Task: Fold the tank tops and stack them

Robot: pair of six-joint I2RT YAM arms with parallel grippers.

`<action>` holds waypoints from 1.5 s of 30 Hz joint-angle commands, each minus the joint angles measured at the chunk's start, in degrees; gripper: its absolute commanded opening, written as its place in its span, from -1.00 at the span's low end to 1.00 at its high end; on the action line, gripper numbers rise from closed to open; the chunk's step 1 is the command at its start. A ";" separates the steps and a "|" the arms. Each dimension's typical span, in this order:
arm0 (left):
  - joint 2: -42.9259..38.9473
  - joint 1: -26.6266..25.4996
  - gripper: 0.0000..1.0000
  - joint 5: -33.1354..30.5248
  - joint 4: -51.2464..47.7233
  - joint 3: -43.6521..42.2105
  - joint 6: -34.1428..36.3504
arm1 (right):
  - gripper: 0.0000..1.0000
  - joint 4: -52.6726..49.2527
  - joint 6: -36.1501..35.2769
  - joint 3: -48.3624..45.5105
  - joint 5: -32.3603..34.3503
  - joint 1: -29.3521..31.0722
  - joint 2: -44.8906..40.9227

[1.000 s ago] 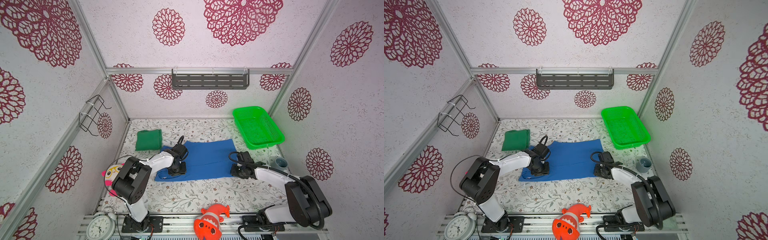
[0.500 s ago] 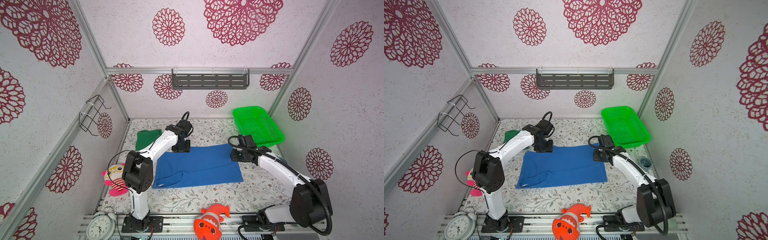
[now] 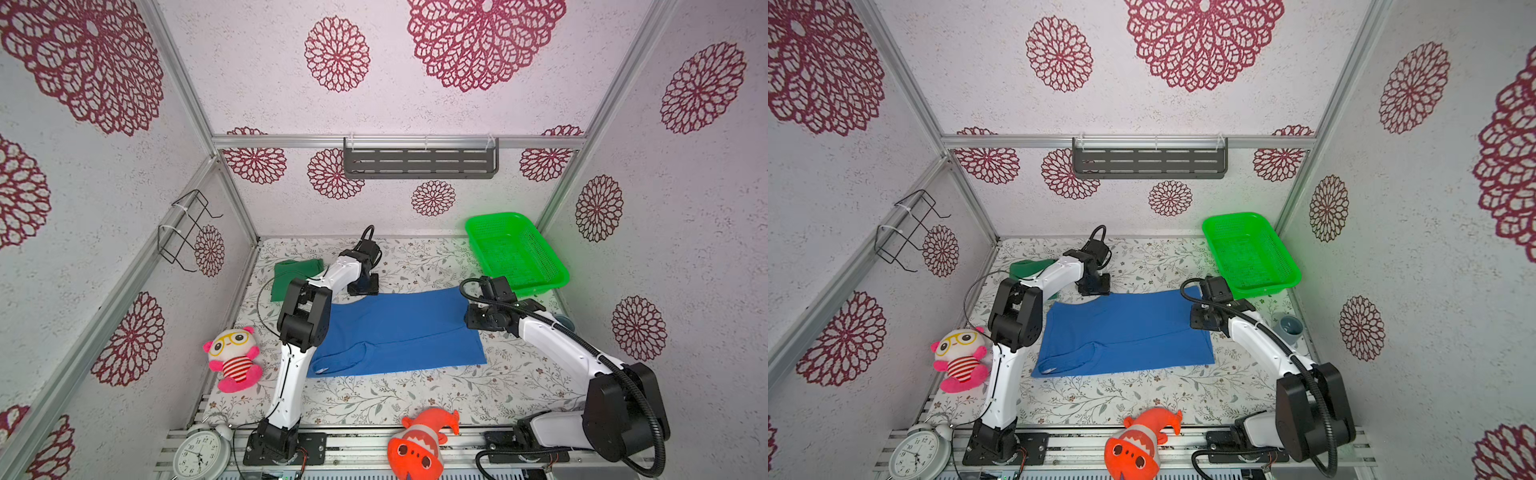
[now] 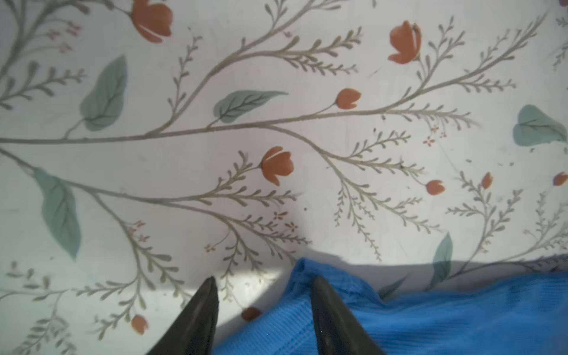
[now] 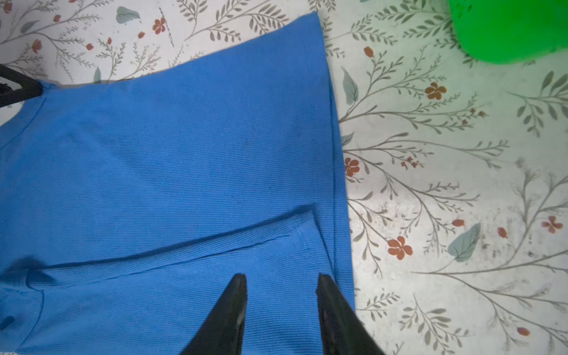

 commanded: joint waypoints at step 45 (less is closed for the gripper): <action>-3.42 -0.40 -1.00 0.54 4.25 -5.11 1.94 | -1.00 10.69 -13.18 30.59 1.80 -7.00 38.39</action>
